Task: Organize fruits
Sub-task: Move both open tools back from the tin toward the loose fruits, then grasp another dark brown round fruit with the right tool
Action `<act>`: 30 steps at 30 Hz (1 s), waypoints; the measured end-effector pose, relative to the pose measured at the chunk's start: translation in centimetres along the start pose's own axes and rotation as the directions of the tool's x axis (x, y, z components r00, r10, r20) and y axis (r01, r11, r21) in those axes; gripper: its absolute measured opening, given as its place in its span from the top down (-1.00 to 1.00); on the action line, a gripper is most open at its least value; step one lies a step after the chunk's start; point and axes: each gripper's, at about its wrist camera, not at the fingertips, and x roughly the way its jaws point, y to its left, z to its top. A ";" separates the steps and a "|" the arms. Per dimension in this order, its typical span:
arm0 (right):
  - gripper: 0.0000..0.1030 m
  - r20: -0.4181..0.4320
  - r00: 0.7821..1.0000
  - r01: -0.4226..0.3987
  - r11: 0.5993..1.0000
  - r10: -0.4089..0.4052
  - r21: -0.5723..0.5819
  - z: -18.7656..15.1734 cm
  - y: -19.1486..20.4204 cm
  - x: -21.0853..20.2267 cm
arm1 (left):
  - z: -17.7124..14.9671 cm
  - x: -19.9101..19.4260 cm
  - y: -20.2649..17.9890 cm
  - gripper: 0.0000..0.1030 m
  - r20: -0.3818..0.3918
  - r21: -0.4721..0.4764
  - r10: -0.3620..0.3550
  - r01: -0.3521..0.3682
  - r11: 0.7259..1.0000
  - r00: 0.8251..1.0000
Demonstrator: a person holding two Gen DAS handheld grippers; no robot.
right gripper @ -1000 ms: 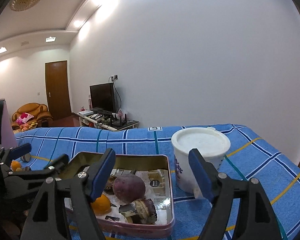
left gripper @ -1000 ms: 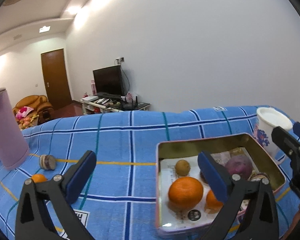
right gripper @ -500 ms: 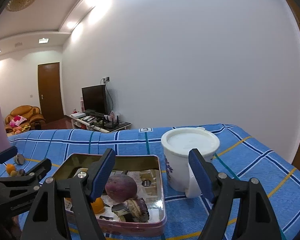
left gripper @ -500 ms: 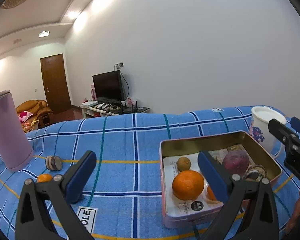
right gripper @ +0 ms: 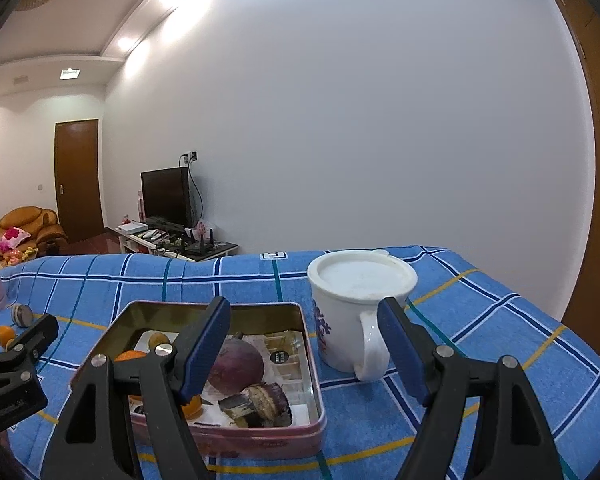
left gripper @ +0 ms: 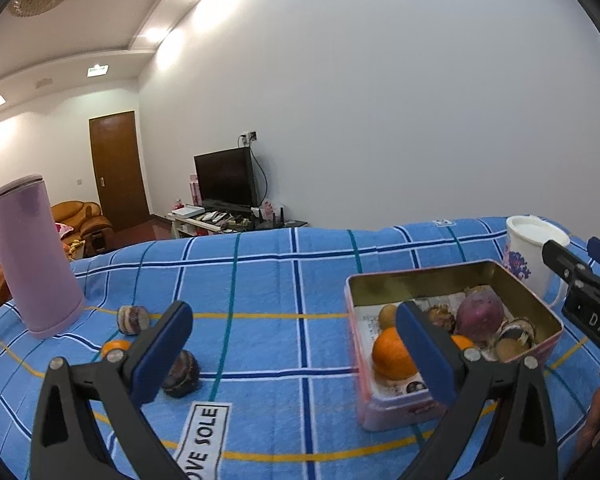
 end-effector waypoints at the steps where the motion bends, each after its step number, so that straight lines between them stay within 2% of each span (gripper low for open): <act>1: -0.49 -0.003 1.000 0.000 1.000 0.000 0.003 -0.1 0.1 -0.1 | 0.0 -0.1 0.2 -1.00 -0.002 0.005 0.001 -0.001 1.000 1.000; 15: -0.49 -0.069 0.995 -0.064 0.997 0.067 0.044 -1.0 3.4 -2.1 | -1.0 -1.8 2.7 -1.00 0.004 0.095 0.008 -0.008 0.995 1.000; 23: -0.49 -0.102 0.985 -0.135 0.990 0.139 0.041 -1.3 7.7 -2.3 | -1.3 -1.6 6.1 -1.00 -0.024 0.070 0.021 -0.020 0.997 0.999; 30: -0.49 -0.136 0.967 -0.215 0.976 0.217 0.029 -1.5 12.3 -2.2 | -1.6 -0.5 10.2 -1.00 -0.046 0.068 0.079 -0.076 0.995 0.996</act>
